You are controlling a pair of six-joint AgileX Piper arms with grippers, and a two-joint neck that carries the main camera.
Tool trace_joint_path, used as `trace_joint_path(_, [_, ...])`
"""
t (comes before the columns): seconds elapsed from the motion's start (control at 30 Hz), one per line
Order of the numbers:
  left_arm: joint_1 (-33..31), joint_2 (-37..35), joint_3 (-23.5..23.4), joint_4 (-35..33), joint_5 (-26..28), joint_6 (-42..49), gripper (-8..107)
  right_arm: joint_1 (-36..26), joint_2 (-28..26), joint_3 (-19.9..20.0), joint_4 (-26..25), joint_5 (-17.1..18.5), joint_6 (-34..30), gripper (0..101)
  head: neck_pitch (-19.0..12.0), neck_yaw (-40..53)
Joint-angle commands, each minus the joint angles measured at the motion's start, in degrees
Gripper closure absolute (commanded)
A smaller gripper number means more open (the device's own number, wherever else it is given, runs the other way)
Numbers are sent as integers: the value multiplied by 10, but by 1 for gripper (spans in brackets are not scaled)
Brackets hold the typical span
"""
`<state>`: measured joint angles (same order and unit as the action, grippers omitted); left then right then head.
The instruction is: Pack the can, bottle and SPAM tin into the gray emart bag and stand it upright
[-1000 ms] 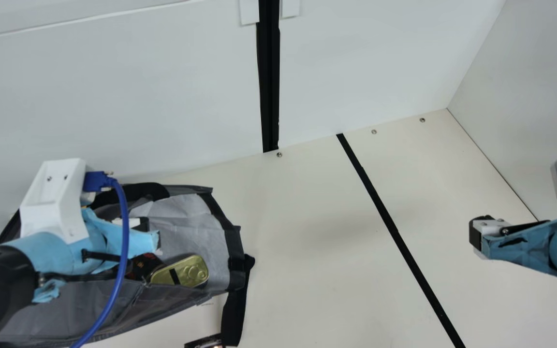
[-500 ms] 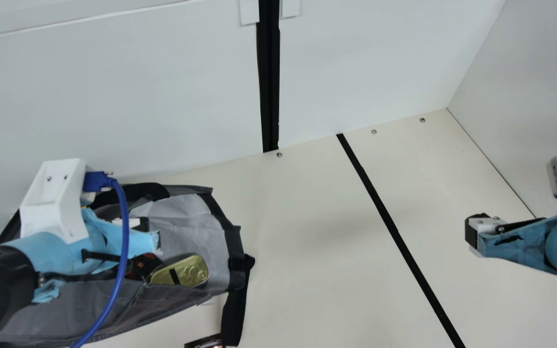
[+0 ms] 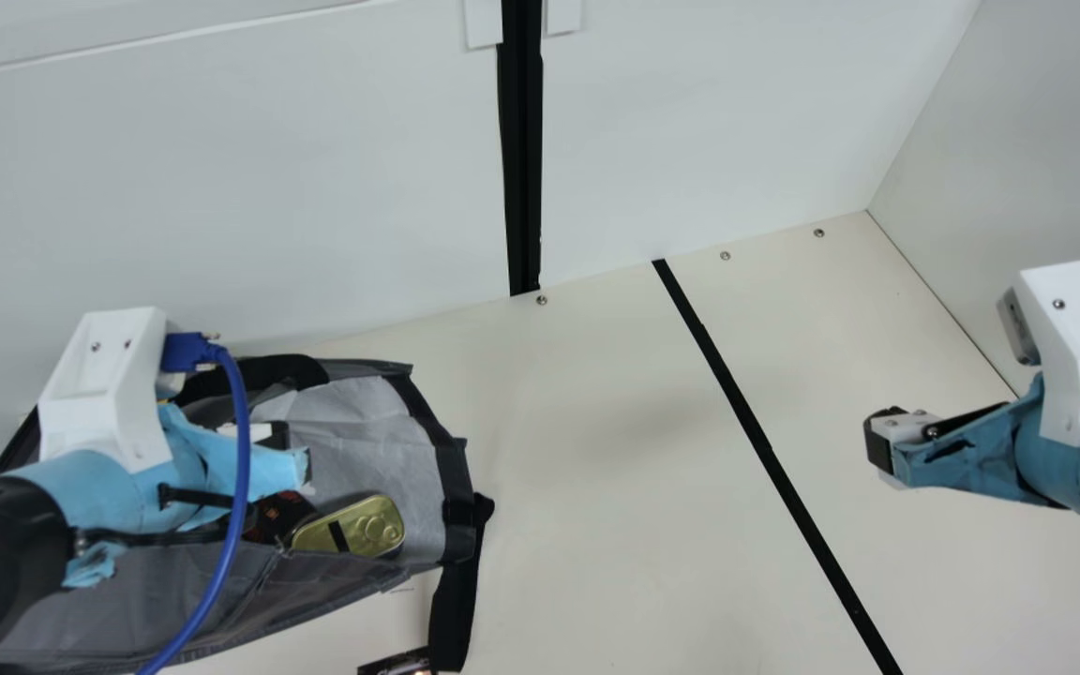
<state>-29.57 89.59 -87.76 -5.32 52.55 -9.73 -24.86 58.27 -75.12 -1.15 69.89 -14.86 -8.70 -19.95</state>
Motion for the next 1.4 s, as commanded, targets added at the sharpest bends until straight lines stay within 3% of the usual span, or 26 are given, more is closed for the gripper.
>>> trace_joint_path(0.0, [0,0,0,0,0,0,107,0,7,-3,6,0,-9,6,-13,0])
trace_joint_path(0.63, [0,0,0,0,0,0,107,-33,87,-38,121,-2,-120,6,-13,0])
trace_joint_path(1.37, [0,0,0,0,0,0,107,-70,159,29,279,-60,-294,6,-13,0])
